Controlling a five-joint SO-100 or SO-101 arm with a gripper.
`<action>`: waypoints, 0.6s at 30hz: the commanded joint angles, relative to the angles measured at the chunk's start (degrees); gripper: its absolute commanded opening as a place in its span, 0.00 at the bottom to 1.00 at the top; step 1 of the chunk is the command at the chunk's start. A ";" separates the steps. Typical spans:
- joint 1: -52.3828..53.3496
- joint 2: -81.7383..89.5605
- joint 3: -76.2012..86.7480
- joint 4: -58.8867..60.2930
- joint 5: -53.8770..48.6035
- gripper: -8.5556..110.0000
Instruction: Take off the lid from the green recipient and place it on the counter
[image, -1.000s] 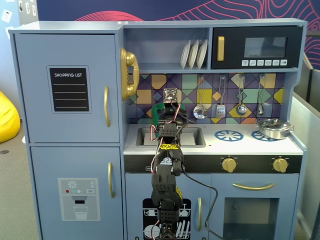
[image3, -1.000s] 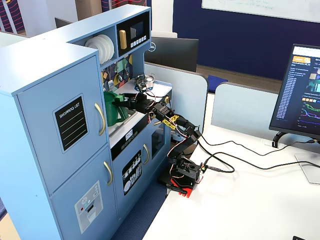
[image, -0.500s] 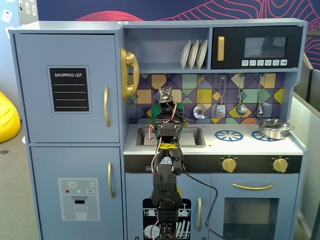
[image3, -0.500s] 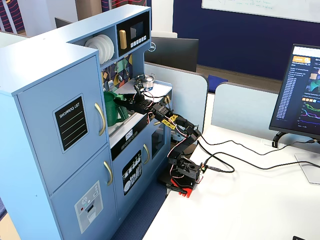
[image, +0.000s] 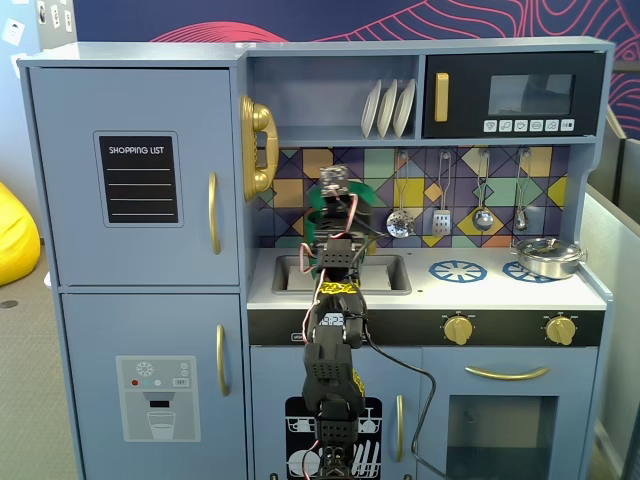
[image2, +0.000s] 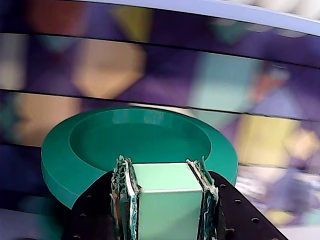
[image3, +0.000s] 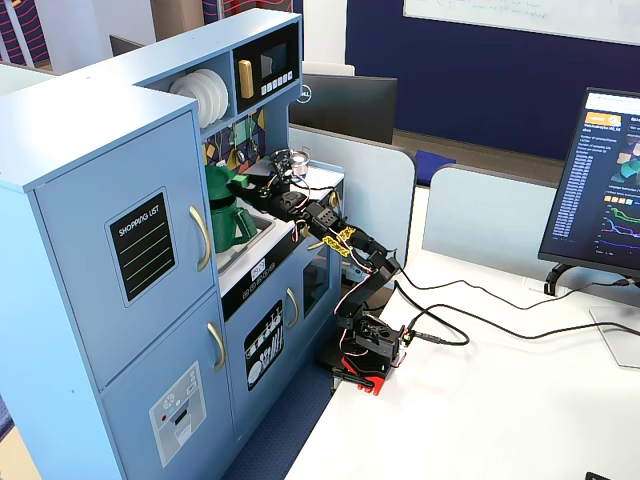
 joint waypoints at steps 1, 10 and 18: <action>6.77 2.37 -4.75 -0.53 1.58 0.07; 25.05 0.53 -5.36 3.25 3.87 0.07; 28.65 0.62 5.98 -5.10 4.31 0.07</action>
